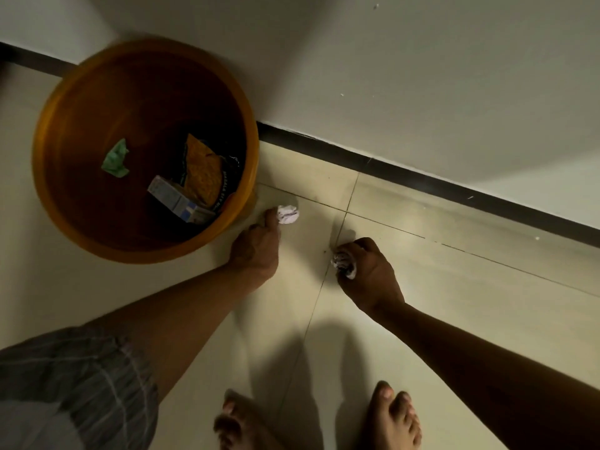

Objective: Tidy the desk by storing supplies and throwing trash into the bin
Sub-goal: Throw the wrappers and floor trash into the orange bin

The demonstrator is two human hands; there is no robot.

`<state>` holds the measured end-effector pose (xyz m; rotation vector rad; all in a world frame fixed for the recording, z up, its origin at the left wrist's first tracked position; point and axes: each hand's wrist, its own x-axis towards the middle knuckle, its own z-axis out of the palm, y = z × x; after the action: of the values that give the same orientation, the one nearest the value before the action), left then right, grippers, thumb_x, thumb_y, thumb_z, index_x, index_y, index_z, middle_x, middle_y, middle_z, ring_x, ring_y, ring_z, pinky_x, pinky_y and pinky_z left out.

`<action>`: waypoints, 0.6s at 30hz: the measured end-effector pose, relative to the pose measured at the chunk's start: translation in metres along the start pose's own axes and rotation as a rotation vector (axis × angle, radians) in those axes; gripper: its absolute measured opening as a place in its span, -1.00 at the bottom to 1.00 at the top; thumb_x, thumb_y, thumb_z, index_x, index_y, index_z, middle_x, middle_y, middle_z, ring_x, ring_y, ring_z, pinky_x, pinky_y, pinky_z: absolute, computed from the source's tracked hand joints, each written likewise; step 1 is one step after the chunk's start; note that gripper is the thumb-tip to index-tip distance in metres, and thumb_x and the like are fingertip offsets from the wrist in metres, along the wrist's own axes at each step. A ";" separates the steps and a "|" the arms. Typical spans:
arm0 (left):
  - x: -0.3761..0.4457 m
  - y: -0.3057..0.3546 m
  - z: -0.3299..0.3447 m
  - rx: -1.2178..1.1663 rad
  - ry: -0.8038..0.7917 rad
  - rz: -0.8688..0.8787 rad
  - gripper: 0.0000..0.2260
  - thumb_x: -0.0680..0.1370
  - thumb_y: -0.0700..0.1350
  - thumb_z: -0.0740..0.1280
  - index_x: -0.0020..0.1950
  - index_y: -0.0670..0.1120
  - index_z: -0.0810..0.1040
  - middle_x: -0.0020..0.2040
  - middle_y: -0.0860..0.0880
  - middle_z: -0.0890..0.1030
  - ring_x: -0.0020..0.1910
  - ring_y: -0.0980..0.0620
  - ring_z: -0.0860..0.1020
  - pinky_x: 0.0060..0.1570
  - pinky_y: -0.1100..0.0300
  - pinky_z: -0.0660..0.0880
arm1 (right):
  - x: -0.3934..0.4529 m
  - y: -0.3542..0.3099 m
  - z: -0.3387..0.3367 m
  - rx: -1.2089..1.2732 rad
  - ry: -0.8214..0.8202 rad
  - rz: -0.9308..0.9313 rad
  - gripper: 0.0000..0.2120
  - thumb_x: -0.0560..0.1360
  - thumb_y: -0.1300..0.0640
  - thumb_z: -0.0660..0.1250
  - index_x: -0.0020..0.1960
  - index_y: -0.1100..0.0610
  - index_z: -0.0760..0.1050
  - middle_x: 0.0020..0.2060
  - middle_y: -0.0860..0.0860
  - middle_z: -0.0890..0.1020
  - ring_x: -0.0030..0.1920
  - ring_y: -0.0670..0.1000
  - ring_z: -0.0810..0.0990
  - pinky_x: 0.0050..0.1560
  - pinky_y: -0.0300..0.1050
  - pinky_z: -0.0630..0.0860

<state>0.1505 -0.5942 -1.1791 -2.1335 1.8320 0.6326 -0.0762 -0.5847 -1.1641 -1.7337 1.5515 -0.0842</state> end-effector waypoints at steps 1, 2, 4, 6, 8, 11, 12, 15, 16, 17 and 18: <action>-0.009 0.002 -0.004 -0.048 -0.050 -0.042 -0.32 0.65 0.04 0.30 0.64 -0.14 0.03 0.26 -0.25 0.58 0.13 -0.17 0.63 0.07 0.02 0.56 | -0.006 -0.003 -0.001 0.009 0.008 0.009 -0.64 0.37 0.22 0.46 0.16 0.02 0.61 0.10 -0.04 0.53 -0.01 0.04 0.63 -0.05 -0.26 0.50; -0.014 0.004 -0.005 -0.121 -0.068 -0.085 -0.15 0.60 0.09 0.39 0.67 -0.08 -0.10 0.31 -0.25 0.53 0.16 -0.16 0.61 0.07 0.03 0.55 | -0.011 -0.006 -0.003 0.015 0.013 0.019 -0.64 0.37 0.23 0.46 0.15 0.03 0.61 0.09 -0.04 0.54 -0.01 0.04 0.63 -0.05 -0.28 0.49; -0.022 0.011 0.001 -0.171 -0.038 -0.103 0.05 0.50 0.16 0.49 0.66 0.05 -0.26 0.39 -0.26 0.42 0.17 -0.16 0.58 0.04 0.04 0.56 | -0.021 -0.011 -0.004 0.021 0.012 0.047 -0.64 0.38 0.24 0.47 0.15 0.03 0.62 0.09 -0.05 0.55 0.00 0.01 0.62 -0.07 -0.39 0.45; -0.009 0.019 0.000 -0.106 0.003 -0.038 -0.06 0.55 0.15 0.44 0.67 0.13 -0.19 0.43 -0.24 0.34 0.21 -0.13 0.55 0.03 0.08 0.57 | -0.026 -0.016 -0.004 0.032 0.004 0.042 -0.64 0.39 0.23 0.48 0.17 0.03 0.62 0.12 -0.07 0.56 0.03 -0.03 0.61 -0.08 -0.52 0.36; 0.007 0.026 -0.002 -0.143 0.008 0.056 -0.34 0.61 0.06 0.38 0.63 0.08 0.15 0.42 -0.19 0.38 0.24 -0.12 0.54 0.08 0.12 0.55 | -0.023 -0.018 -0.006 0.045 0.003 0.018 -0.64 0.40 0.23 0.48 0.17 0.03 0.62 0.12 -0.07 0.56 0.04 -0.06 0.59 -0.06 -0.56 0.33; -0.002 0.036 0.004 -0.624 -0.091 -0.024 -0.71 0.59 -0.10 0.43 0.30 -0.05 0.52 0.23 -0.11 0.62 0.21 -0.12 0.61 0.14 0.05 0.61 | -0.025 -0.018 -0.010 0.068 0.012 0.019 -0.63 0.38 0.23 0.50 0.16 0.03 0.62 0.08 -0.06 0.57 0.02 -0.06 0.59 -0.02 -0.45 0.43; -0.015 0.039 0.007 -0.769 -0.119 -0.090 -0.75 0.58 -0.14 0.44 0.24 -0.06 0.54 0.16 -0.09 0.65 0.15 -0.12 0.63 0.12 -0.03 0.64 | -0.028 -0.019 -0.014 0.087 0.022 0.037 -0.63 0.37 0.23 0.50 0.16 0.02 0.63 0.06 -0.07 0.57 0.00 -0.06 0.60 -0.03 -0.45 0.45; -0.082 0.043 0.003 -0.890 -0.051 -0.160 -0.78 0.52 -0.24 0.45 0.11 -0.02 0.59 -0.03 -0.02 0.64 -0.03 -0.05 0.65 0.02 0.02 0.63 | -0.047 -0.023 -0.035 0.103 0.043 0.107 -0.62 0.35 0.26 0.54 0.13 0.03 0.65 0.03 -0.09 0.59 -0.04 -0.09 0.58 -0.13 -0.58 0.38; -0.105 0.041 -0.004 -0.918 -0.015 -0.163 -0.76 0.48 -0.26 0.47 0.06 0.03 0.62 -0.02 -0.02 0.62 -0.07 0.00 0.64 0.00 0.06 0.63 | -0.053 -0.027 -0.044 0.102 0.050 0.128 -0.61 0.33 0.26 0.55 0.12 0.01 0.65 0.02 -0.10 0.60 -0.05 -0.11 0.57 -0.15 -0.58 0.37; -0.126 0.037 -0.013 -0.949 0.021 -0.161 -0.72 0.45 -0.27 0.50 0.01 0.09 0.64 -0.01 -0.02 0.59 -0.09 0.07 0.63 -0.04 0.11 0.63 | -0.060 -0.032 -0.053 0.097 0.050 0.145 -0.61 0.32 0.26 0.56 0.10 -0.01 0.65 0.02 -0.12 0.60 -0.06 -0.13 0.56 -0.18 -0.56 0.37; -0.144 0.032 -0.021 -0.971 0.067 -0.153 -0.68 0.43 -0.28 0.53 -0.02 0.14 0.66 0.02 0.00 0.57 -0.10 0.14 0.63 -0.09 0.20 0.63 | -0.067 -0.037 -0.062 0.094 0.044 0.158 -0.62 0.31 0.26 0.56 0.07 -0.03 0.65 0.01 -0.15 0.60 -0.07 -0.16 0.56 -0.19 -0.54 0.37</action>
<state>0.1061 -0.4841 -1.0881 -2.8228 1.4994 1.6802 -0.0955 -0.5601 -1.0703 -1.5399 1.6842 -0.1147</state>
